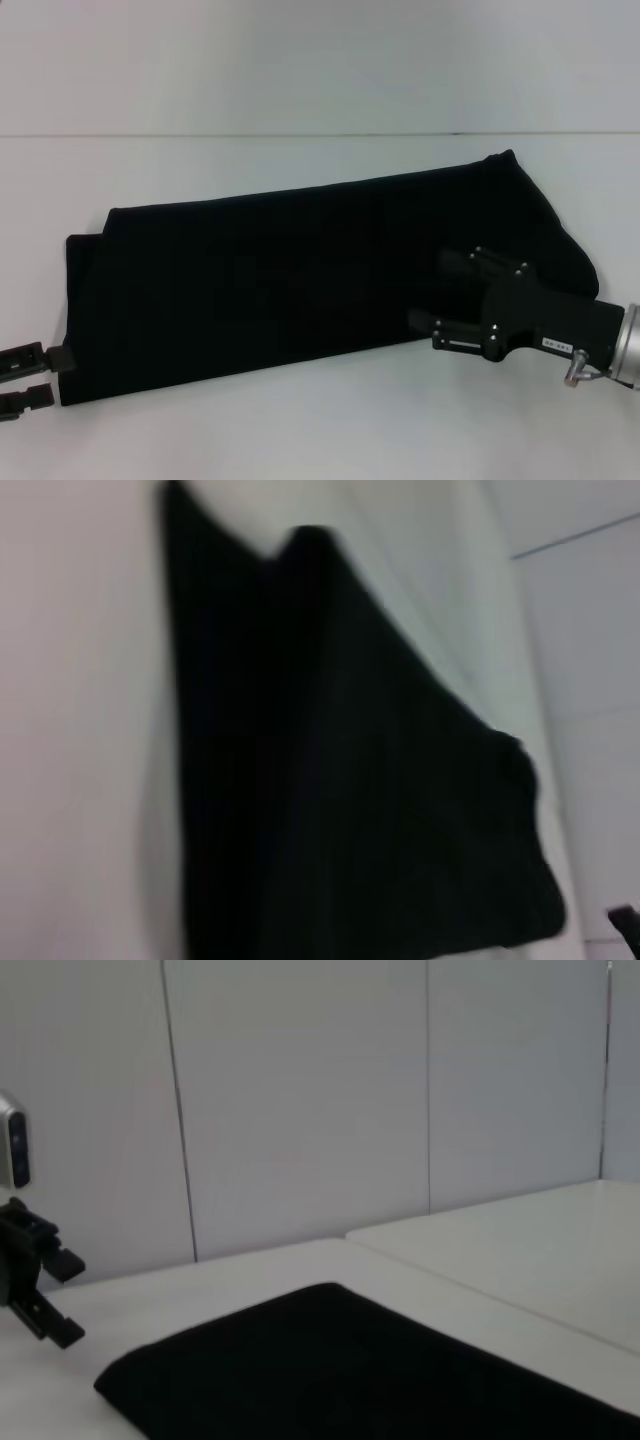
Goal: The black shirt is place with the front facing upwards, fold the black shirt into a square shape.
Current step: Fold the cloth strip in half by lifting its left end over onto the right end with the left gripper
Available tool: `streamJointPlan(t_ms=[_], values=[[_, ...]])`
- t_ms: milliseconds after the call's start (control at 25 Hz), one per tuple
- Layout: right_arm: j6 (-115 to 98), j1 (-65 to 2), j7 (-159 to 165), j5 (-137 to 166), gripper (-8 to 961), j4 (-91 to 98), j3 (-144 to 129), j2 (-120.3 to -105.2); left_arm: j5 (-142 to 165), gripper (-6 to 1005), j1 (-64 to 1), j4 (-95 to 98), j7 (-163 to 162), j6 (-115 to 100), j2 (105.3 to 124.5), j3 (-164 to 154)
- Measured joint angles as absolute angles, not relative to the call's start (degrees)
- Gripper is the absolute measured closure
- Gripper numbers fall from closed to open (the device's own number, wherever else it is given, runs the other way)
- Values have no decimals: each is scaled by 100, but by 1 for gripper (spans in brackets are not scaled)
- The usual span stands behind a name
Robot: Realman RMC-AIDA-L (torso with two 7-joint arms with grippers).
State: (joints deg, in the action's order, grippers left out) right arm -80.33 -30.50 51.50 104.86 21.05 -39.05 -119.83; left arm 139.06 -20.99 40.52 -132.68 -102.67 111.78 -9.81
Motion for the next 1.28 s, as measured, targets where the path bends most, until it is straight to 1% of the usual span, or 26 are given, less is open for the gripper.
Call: streamJointPlan(t_ms=[440, 840, 1280], values=[[-7751, -3024, 4905, 10342, 36, 1978, -3765, -11999, 14396, 116, -2216, 3987, -14178, -9721, 11181, -1028], [-7749, -3039, 4905, 10336, 36, 1978, -3708, -11997, 14426, 115, -2320, 3776, -14303, -9345, 11168, -1062], [-7719, -3052, 4924, 10336, 36, 1977, -3691, -11997, 14536, 121, -2582, 3501, -14197, -8934, 11176, -1148]])
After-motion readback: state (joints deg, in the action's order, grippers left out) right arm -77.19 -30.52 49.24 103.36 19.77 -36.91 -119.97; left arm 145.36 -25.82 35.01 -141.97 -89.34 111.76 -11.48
